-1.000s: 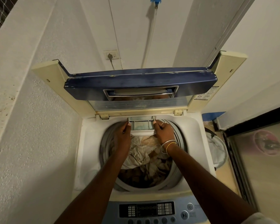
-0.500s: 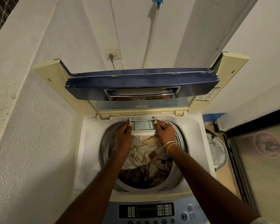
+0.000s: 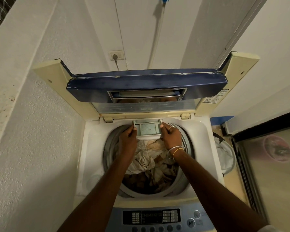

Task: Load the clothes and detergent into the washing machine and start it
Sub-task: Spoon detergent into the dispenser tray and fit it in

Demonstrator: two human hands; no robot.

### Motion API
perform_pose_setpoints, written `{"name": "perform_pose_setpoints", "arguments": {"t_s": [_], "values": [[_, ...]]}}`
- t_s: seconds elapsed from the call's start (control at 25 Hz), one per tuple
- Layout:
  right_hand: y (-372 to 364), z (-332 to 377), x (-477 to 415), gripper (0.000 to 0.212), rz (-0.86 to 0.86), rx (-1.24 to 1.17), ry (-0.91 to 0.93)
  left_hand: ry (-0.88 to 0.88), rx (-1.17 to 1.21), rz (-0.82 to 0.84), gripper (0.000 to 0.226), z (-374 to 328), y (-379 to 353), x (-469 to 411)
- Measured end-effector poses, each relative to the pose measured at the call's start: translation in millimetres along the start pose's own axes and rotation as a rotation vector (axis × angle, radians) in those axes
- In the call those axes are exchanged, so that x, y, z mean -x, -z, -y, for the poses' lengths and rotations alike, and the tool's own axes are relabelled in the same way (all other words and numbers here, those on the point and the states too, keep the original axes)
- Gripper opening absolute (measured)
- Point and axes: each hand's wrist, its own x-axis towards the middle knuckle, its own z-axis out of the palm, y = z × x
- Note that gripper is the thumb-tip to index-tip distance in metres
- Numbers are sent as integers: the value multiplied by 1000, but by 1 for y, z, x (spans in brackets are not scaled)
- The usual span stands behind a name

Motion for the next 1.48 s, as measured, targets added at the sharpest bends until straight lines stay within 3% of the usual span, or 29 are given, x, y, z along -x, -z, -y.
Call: {"name": "perform_pose_setpoints", "arguments": {"t_s": [0.2, 0.68, 0.84, 1.08, 1.36, 1.48], "values": [[-1, 0, 0, 28, -22, -3, -38, -17, 12, -12, 23, -4, 0, -2], [2, 9, -1, 32, -27, -14, -43, -6, 84, -41, 14, -3, -3, 1], [1, 11, -5, 39, -25, -31, -58, -10, 92, -58, 20, -4, -3, -1], [-3, 5, -3, 32, -69, -51, -25, -2, 115, -48, 11, -3, -3, -4], [1, 10, 8, 11, -48, -133, 12, 10, 57, -33, 36, 5, 0, 2], [0, 7, 5, 11, -39, -155, -38, 42, 86, -30, 35, 2, 0, 3]]}}
